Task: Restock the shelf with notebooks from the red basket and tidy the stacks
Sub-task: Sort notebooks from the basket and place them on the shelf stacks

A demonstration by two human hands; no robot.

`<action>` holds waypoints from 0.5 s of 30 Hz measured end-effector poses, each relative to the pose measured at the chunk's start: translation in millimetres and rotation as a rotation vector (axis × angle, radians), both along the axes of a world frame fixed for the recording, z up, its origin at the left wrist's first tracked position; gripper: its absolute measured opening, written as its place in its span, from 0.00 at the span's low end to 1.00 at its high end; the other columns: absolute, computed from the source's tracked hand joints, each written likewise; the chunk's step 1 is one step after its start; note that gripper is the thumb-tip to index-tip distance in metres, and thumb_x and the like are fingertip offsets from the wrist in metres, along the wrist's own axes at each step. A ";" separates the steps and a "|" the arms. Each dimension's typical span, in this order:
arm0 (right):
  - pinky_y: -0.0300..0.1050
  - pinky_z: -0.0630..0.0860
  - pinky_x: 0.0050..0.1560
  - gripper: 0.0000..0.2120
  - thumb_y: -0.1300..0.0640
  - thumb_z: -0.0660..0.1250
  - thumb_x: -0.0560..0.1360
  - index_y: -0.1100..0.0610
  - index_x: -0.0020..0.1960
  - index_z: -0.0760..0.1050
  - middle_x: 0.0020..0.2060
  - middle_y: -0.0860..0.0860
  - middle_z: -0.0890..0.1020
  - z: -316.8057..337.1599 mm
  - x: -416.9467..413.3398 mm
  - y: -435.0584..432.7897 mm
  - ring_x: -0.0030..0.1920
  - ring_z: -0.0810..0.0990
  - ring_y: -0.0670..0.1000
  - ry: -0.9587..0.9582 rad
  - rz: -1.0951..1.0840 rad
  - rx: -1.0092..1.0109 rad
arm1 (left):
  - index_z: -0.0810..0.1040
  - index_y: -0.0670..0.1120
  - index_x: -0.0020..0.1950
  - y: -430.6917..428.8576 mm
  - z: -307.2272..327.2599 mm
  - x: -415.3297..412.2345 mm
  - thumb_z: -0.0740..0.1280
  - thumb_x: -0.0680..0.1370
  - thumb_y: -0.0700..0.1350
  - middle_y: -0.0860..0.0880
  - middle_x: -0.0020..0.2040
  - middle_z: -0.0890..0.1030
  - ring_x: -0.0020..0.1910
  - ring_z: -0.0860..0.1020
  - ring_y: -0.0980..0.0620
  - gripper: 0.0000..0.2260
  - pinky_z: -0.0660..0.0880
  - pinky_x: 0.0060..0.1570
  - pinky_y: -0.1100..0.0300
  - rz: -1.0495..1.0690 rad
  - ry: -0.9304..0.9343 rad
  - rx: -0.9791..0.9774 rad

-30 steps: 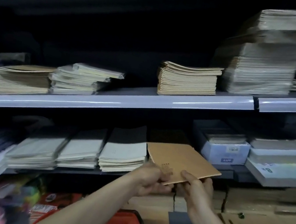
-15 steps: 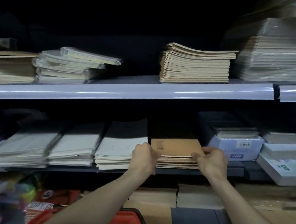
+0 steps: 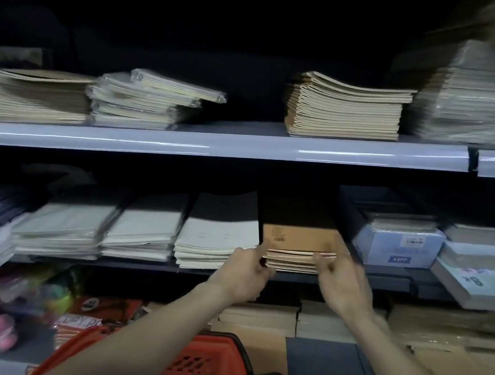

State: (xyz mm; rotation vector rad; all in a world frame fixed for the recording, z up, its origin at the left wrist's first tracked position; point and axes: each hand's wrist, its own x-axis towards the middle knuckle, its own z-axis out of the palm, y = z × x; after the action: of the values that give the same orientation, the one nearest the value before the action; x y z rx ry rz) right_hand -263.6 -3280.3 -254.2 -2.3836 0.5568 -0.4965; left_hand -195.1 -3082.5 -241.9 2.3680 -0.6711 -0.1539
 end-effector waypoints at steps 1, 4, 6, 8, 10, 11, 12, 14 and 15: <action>0.55 0.77 0.58 0.25 0.39 0.58 0.84 0.47 0.78 0.65 0.66 0.52 0.80 -1.7 -6.8 9.2 0.64 0.79 0.59 -0.006 0.033 -0.019 | 0.63 0.56 0.81 14.6 -1.7 -5.9 0.64 0.84 0.49 0.52 0.35 0.84 0.33 0.84 0.51 0.25 0.84 0.45 0.51 -0.030 -0.028 -0.013; 0.51 0.76 0.54 0.26 0.34 0.55 0.82 0.46 0.73 0.72 0.63 0.47 0.82 -9.2 -19.0 39.8 0.63 0.80 0.56 0.055 0.146 -0.041 | 0.68 0.54 0.79 61.2 -5.2 -18.9 0.64 0.83 0.51 0.50 0.37 0.85 0.34 0.82 0.50 0.23 0.80 0.41 0.58 0.023 -0.080 -0.025; 0.50 0.77 0.54 0.26 0.33 0.55 0.81 0.46 0.70 0.75 0.62 0.45 0.83 -15.1 -20.5 63.1 0.61 0.81 0.55 0.103 0.199 -0.043 | 0.75 0.52 0.74 93.7 -5.7 -25.5 0.64 0.82 0.55 0.53 0.40 0.85 0.36 0.81 0.54 0.21 0.78 0.45 0.59 0.112 -0.122 -0.016; 0.49 0.77 0.55 0.25 0.34 0.55 0.81 0.46 0.68 0.76 0.62 0.46 0.83 -23.9 -20.4 89.0 0.61 0.81 0.53 0.140 0.258 -0.035 | 0.79 0.52 0.69 127.2 -9.3 -28.9 0.64 0.81 0.58 0.56 0.45 0.85 0.42 0.83 0.55 0.19 0.80 0.50 0.58 0.162 -0.132 0.031; 0.47 0.76 0.54 0.23 0.34 0.56 0.81 0.45 0.67 0.78 0.61 0.48 0.83 -39.9 -20.1 116.7 0.61 0.81 0.53 0.204 0.333 -0.018 | 0.82 0.54 0.64 164.4 -19.2 -30.3 0.63 0.82 0.58 0.55 0.48 0.85 0.48 0.83 0.53 0.16 0.79 0.50 0.59 0.205 -0.083 0.078; 0.47 0.76 0.54 0.23 0.34 0.57 0.80 0.44 0.64 0.79 0.60 0.49 0.83 -51.1 -19.4 130.1 0.60 0.81 0.53 0.245 0.361 0.003 | 0.84 0.54 0.61 184.6 -28.1 -29.4 0.63 0.82 0.57 0.54 0.48 0.85 0.49 0.83 0.53 0.15 0.79 0.50 0.59 0.231 -0.041 0.089; 0.47 0.77 0.55 0.23 0.32 0.57 0.79 0.43 0.61 0.80 0.59 0.49 0.84 -63.8 -18.9 142.9 0.59 0.81 0.53 0.286 0.381 0.033 | 0.85 0.53 0.58 203.8 -37.0 -29.0 0.64 0.81 0.56 0.52 0.48 0.86 0.50 0.83 0.53 0.14 0.78 0.50 0.60 0.272 -0.001 0.094; 0.49 0.79 0.57 0.22 0.31 0.57 0.75 0.43 0.57 0.81 0.56 0.50 0.85 -95.7 -17.5 166.9 0.57 0.82 0.55 0.384 0.400 0.075 | 0.86 0.50 0.49 241.0 -60.8 -29.0 0.62 0.76 0.56 0.50 0.44 0.86 0.47 0.82 0.53 0.16 0.78 0.49 0.58 0.343 0.069 0.131; 0.49 0.79 0.58 0.22 0.33 0.59 0.76 0.45 0.57 0.81 0.55 0.52 0.85 -113.2 -17.6 177.6 0.57 0.82 0.56 0.441 0.410 0.074 | 0.84 0.48 0.45 258.4 -76.5 -28.9 0.61 0.73 0.56 0.49 0.40 0.86 0.43 0.81 0.54 0.16 0.77 0.47 0.56 0.369 0.110 0.146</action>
State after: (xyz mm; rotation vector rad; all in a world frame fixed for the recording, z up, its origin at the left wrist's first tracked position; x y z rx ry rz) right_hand -281.2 -3102.7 -367.4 -2.4521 0.2481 0.2307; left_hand -224.0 -2824.1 -318.4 2.5553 -0.1688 -0.1743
